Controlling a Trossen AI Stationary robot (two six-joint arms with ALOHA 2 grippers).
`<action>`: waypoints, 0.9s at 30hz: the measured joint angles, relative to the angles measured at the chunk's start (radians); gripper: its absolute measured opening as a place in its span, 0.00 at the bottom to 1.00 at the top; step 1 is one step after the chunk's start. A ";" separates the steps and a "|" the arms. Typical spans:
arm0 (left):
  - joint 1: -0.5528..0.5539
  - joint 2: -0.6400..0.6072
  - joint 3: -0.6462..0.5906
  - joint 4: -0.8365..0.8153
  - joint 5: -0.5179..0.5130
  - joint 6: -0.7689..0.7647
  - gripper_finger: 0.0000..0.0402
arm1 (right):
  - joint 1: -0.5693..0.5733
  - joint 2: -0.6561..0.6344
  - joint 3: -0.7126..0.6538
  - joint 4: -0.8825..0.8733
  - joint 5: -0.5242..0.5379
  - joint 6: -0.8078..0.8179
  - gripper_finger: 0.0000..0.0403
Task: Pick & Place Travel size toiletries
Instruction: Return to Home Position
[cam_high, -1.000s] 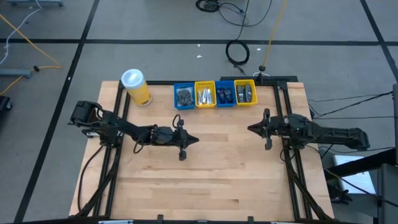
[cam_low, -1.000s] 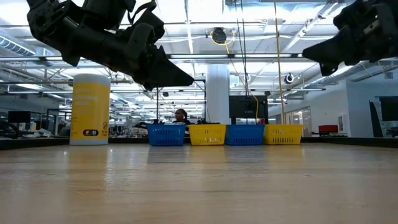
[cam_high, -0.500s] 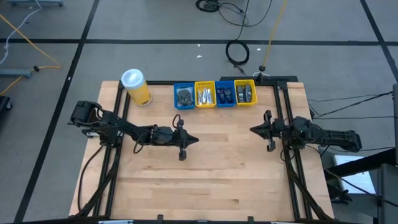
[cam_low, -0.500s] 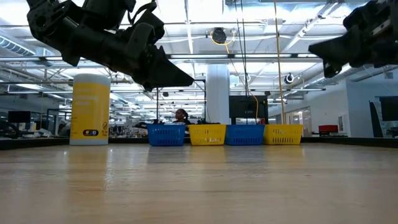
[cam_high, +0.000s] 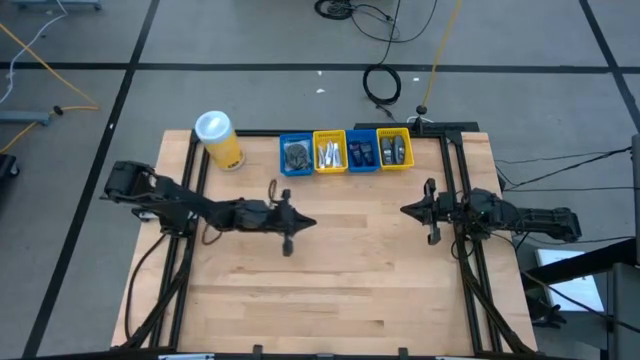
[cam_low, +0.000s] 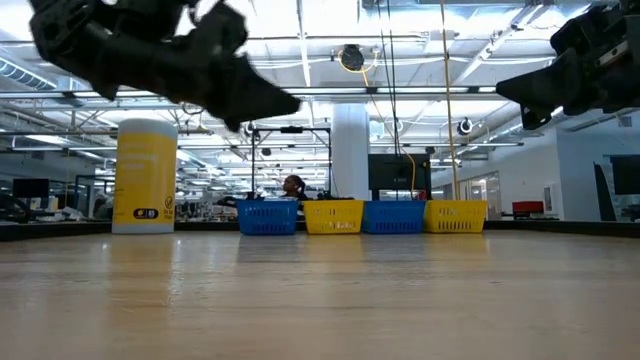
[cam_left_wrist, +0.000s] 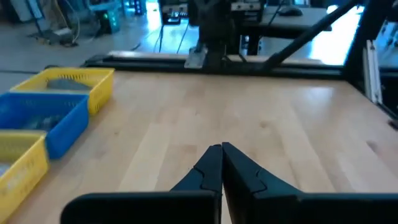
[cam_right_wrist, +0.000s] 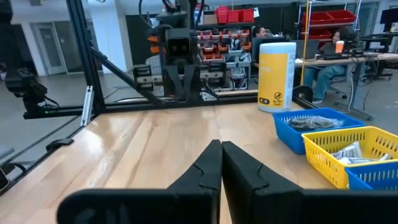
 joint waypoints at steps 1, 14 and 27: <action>0.007 -0.036 -0.033 -0.002 0.004 0.001 0.02 | 0.000 0.000 0.000 0.000 0.000 0.000 0.01; 0.208 -0.760 -0.531 -0.046 0.061 -0.077 0.00 | 0.000 0.001 -0.001 0.001 -0.003 0.000 0.01; 0.259 -1.332 -0.531 -0.684 0.211 0.002 0.03 | 0.000 0.001 -0.001 0.001 -0.003 0.000 0.01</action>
